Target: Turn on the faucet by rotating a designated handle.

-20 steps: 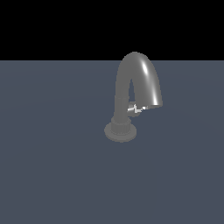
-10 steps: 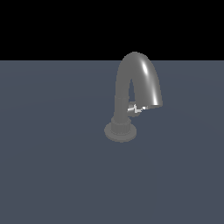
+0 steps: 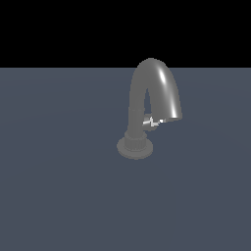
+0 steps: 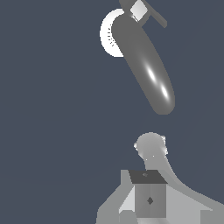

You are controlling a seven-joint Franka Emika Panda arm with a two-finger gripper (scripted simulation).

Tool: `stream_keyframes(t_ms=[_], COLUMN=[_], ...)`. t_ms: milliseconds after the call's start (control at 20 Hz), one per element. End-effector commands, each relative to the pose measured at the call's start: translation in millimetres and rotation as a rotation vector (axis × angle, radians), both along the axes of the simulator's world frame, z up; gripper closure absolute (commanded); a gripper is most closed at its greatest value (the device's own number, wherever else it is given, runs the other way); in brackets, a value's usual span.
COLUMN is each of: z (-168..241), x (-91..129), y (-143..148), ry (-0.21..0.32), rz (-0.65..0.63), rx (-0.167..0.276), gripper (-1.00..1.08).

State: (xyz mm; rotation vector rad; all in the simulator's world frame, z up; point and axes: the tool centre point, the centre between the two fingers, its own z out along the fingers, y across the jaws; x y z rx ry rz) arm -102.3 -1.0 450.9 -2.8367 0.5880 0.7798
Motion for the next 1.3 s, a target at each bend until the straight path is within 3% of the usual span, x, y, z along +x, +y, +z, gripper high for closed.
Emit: stream_keyframes(t_ms=[0,650,1250], z=[-6,-49,-103], x=[12,64,100], y=[-3,-26,-54], ry=[0.044,0.278,0.508], rz=[-0.036,-0.225,-0.412], rx=[0.014,0.087,0.162], gripper=[1.08,1.08,1.08])
